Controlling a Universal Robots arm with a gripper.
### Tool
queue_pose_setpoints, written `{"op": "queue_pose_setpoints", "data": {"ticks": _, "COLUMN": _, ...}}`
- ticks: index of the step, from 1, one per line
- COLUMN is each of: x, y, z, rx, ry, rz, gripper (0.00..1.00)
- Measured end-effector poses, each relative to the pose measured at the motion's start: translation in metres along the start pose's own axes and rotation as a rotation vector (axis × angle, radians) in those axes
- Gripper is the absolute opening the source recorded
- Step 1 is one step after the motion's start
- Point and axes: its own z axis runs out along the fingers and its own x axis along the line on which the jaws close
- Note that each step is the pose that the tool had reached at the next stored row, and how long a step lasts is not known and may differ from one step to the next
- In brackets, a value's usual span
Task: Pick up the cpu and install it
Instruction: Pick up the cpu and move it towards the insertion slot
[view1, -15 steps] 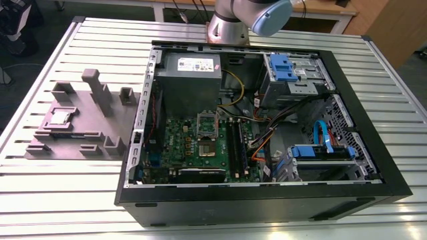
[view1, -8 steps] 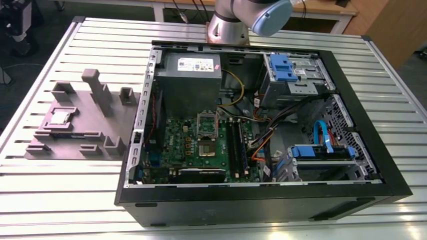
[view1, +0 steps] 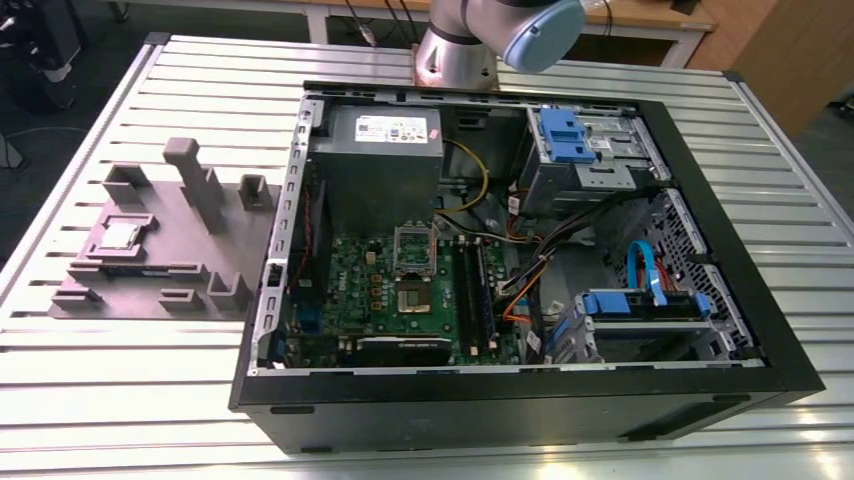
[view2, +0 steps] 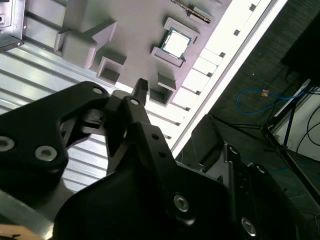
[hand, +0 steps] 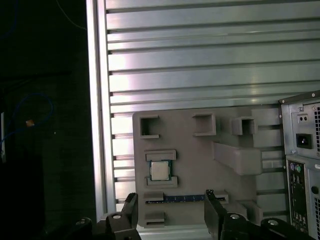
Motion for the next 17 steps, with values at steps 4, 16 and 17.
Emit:
{"op": "queue_pose_setpoints", "data": {"ticks": 4, "x": 0.0001, "y": 0.0, "z": 0.0001, "rx": 0.0, "ry": 0.0, "rz": 0.0, "gripper": 0.65}}
{"op": "queue_pose_setpoints", "data": {"ticks": 16, "x": 0.0002, "y": 0.0, "z": 0.0011, "rx": 0.0019, "ry": 0.0025, "rz": -0.046, "gripper": 0.65}}
{"op": "queue_pose_setpoints", "data": {"ticks": 17, "x": 0.0002, "y": 0.0, "z": 0.0011, "rx": 0.002, "ry": 0.0025, "rz": -0.046, "gripper": 0.65}}
